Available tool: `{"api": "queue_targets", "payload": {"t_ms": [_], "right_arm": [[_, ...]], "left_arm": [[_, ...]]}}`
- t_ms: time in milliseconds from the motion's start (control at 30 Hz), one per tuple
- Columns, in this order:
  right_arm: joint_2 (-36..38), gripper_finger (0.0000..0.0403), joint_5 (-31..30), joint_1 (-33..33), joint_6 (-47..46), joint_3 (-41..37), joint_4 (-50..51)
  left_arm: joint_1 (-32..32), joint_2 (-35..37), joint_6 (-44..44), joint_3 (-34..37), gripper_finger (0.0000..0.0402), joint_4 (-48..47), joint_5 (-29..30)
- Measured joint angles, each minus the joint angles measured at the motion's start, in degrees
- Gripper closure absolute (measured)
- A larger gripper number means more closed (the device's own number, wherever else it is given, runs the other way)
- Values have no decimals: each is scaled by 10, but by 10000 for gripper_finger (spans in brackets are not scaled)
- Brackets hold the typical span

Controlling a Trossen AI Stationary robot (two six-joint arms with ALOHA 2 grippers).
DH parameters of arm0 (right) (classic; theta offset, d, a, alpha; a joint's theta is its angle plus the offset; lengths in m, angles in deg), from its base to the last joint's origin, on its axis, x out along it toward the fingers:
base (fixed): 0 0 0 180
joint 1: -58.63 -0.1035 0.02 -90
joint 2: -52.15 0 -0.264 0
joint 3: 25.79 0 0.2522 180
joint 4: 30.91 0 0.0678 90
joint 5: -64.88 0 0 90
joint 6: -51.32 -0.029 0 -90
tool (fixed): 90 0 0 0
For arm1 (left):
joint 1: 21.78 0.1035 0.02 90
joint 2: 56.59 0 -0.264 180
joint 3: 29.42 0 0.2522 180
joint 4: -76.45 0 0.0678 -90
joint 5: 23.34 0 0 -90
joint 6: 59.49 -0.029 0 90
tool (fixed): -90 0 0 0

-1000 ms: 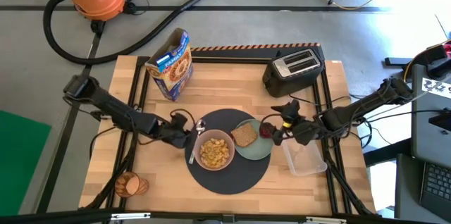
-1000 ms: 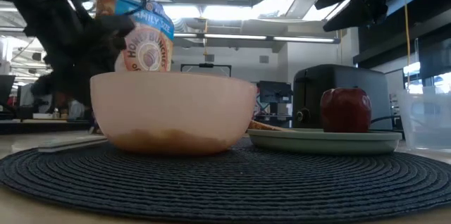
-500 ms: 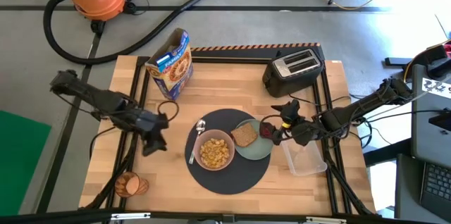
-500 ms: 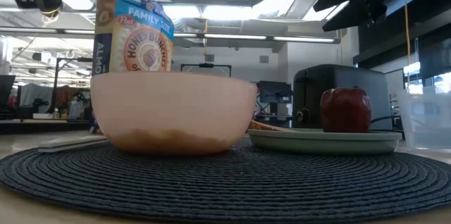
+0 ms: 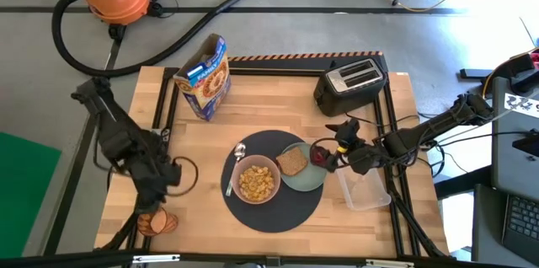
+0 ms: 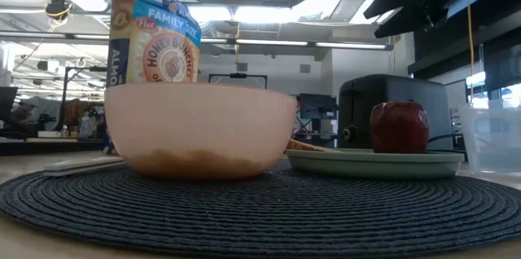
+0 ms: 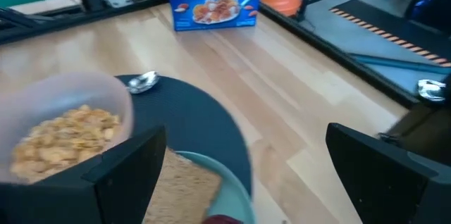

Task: Arrange a breakfast setting
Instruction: Put the orange cup on the black placemat to the top of the pink bowl

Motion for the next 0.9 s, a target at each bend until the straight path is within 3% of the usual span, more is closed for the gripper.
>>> {"api": "queue_targets", "payload": {"t_ms": [233,400,567,900], "right_arm": [[0,24,-27,0,-17,0,19],[0,24,-55,10,-6,0,14],[0,24,-21,40,-4,0,15],[0,24,21,56,-4,0,18]], "left_arm": [[-57,-57,82,0,307,1,-65],[-93,-75,86,0,307,1,-31],[-118,-81,103,0,307,0,27],[-133,-81,105,41,307,26,17]]}}
